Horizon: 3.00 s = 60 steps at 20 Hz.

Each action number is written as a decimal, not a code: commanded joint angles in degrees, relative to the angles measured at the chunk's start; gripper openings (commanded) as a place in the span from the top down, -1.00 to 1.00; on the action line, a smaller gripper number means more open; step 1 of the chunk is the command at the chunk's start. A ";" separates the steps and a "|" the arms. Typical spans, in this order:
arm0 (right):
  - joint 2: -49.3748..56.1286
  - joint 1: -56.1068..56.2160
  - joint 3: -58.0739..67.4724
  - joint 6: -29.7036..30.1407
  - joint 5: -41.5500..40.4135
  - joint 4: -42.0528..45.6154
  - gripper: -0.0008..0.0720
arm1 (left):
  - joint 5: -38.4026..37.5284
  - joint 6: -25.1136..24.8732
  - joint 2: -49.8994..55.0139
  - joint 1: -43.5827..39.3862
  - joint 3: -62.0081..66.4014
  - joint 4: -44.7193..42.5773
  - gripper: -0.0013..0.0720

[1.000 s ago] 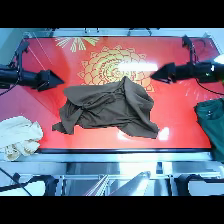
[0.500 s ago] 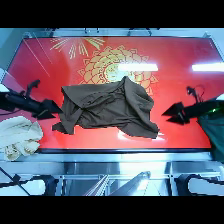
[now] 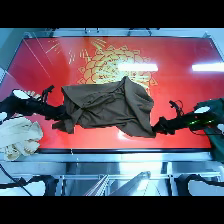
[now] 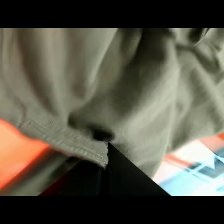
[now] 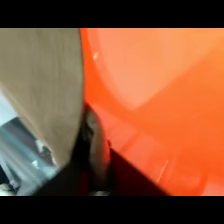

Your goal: Fold the shirts.

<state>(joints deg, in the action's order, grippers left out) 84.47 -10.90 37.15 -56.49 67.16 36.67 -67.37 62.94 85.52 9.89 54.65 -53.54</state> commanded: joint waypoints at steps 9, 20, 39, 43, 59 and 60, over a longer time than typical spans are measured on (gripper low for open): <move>-27.12 -13.55 16.00 3.96 26.86 -42.38 0.91 | -16.17 0.92 -23.23 7.34 25.68 18.71 0.91; -40.65 -29.64 37.90 4.02 13.53 -44.54 0.91 | -8.48 -1.57 -44.15 32.61 37.27 31.98 0.89; 6.29 -16.46 31.80 1.86 2.84 -0.04 -0.77 | -14.05 2.34 9.81 14.47 36.11 3.37 -0.87; 8.90 -19.28 31.76 -0.11 7.50 9.40 -0.77 | -15.61 2.54 3.04 19.32 21.75 3.48 -0.74; 20.79 -4.94 31.82 1.22 8.35 3.80 -0.28 | -6.64 3.58 -6.34 19.52 -11.37 -3.74 -0.74; 20.79 -4.94 31.82 1.25 8.33 2.32 -0.28 | -5.27 3.54 -4.74 17.70 -11.34 -2.03 -0.74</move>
<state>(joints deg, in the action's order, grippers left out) 104.84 -17.06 68.99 -56.05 76.20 41.85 -75.92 66.08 77.82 30.74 44.71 -57.17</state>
